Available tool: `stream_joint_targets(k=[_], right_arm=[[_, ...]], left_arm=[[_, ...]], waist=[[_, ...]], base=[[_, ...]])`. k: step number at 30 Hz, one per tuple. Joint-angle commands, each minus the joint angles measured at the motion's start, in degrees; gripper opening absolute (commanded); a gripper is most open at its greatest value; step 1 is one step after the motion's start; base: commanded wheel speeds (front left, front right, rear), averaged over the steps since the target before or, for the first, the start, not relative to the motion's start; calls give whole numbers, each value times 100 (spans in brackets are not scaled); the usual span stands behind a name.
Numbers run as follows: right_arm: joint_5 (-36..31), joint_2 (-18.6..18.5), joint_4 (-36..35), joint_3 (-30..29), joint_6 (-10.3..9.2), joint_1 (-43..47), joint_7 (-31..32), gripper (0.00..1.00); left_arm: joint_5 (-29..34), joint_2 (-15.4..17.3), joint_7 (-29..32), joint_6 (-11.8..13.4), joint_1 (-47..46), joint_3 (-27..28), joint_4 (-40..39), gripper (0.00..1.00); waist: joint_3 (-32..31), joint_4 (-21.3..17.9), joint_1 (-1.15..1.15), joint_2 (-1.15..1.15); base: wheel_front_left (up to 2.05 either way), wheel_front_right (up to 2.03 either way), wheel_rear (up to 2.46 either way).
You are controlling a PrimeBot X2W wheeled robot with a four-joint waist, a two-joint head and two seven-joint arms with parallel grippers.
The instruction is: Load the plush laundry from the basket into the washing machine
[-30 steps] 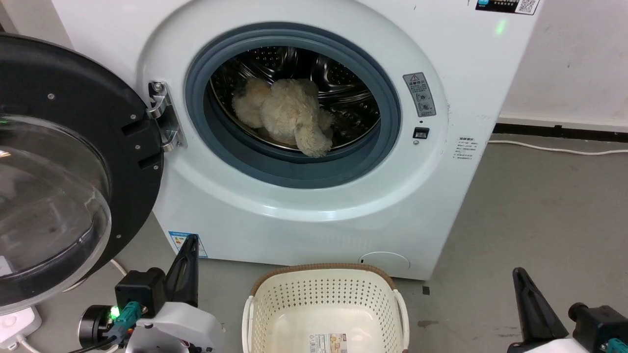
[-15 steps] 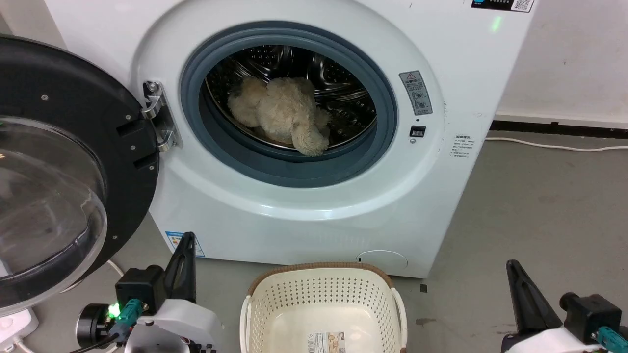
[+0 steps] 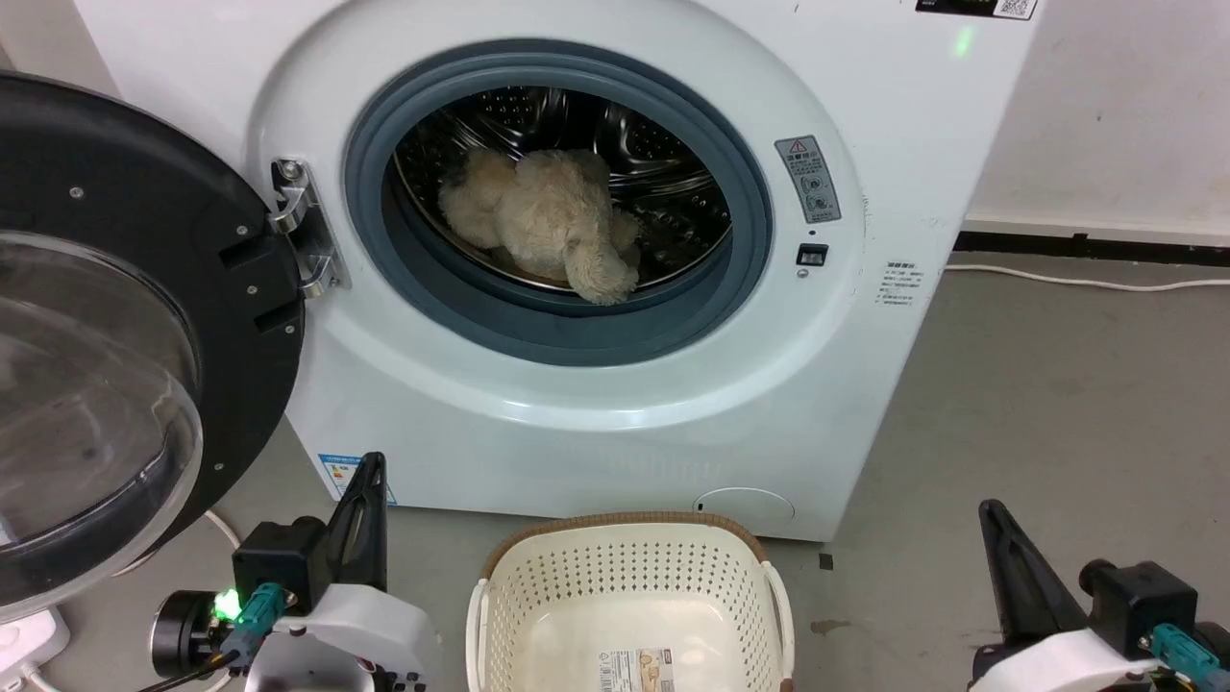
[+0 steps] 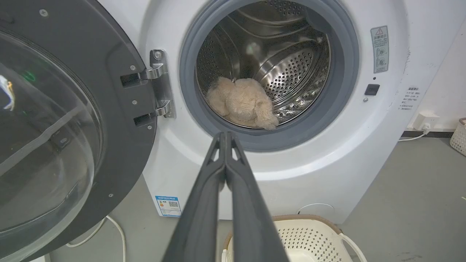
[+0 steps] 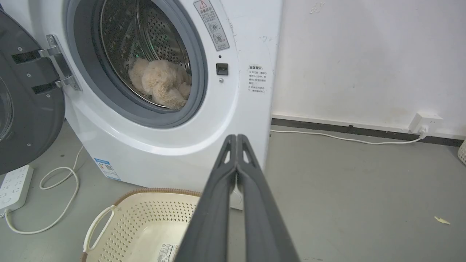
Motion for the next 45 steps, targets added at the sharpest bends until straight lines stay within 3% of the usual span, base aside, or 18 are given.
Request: stream_joint_targets(k=[1, 38, 45], right_arm=[[-50, -7, 19, 25, 3, -102, 22, 0], [-448, -10, 93, 213, 5, -433, 314, 0], [-449, -10, 93, 214, 5, -434, 315, 0]], left_arm=[[96, -56, 25, -48, 121, 82, -26, 0], [1037, -692, 297, -518, 219, 772, -62, 0], [1039, -693, 297, -519, 219, 773, -62, 0]], waist=[[3, -5, 1, 0], [63, -125, 0, 0], [63, -126, 0, 0]], base=[[0, 0, 0], [0, 0, 0], [0, 0, 0]])
